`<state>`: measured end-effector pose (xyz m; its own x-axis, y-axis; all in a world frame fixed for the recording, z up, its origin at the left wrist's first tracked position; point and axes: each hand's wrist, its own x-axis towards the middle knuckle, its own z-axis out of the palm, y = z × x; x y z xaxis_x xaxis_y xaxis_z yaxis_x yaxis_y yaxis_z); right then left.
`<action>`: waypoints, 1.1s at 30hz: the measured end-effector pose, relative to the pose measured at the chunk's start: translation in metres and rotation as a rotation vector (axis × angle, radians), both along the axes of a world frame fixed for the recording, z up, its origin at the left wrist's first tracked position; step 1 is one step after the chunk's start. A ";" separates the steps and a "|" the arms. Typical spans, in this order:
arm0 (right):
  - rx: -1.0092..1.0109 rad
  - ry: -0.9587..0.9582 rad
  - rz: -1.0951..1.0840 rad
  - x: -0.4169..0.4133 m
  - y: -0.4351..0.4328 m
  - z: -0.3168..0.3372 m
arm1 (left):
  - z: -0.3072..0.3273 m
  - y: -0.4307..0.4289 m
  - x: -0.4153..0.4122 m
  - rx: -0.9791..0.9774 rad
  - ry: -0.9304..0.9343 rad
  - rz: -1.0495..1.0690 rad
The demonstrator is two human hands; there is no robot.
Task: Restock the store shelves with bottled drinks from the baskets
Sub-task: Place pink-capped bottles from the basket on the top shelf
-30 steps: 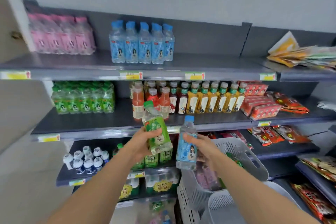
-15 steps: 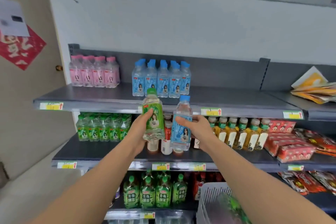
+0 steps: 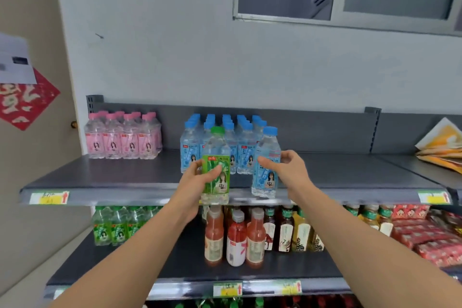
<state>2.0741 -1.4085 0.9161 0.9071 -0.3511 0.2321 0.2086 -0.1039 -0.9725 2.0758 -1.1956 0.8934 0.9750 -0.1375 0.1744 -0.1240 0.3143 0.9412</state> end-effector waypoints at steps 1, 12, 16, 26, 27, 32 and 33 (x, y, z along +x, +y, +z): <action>0.008 -0.011 -0.017 0.010 -0.002 0.002 | 0.002 0.001 0.011 -0.007 -0.008 -0.012; 0.055 -0.002 -0.201 0.104 -0.025 0.004 | 0.006 0.011 0.094 -0.006 -0.019 -0.095; 0.030 0.036 -0.209 0.122 -0.028 -0.008 | -0.001 0.014 0.111 0.001 -0.013 -0.102; 0.016 0.036 -0.140 0.144 -0.029 -0.013 | -0.014 0.019 0.127 0.034 -0.005 -0.092; 0.016 0.024 -0.144 0.143 -0.029 -0.013 | -0.014 0.019 0.128 0.024 0.002 -0.093; 0.026 0.010 -0.133 0.140 -0.030 -0.015 | -0.014 0.015 0.127 0.025 0.009 -0.100; 0.026 0.016 -0.127 0.140 -0.030 -0.015 | -0.015 0.015 0.128 0.024 0.016 -0.096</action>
<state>2.2140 -1.4389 0.9006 0.8584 -0.4693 0.2072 0.1796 -0.1034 -0.9783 2.2033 -1.1801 0.8783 0.9597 -0.2343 0.1549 -0.0797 0.3017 0.9501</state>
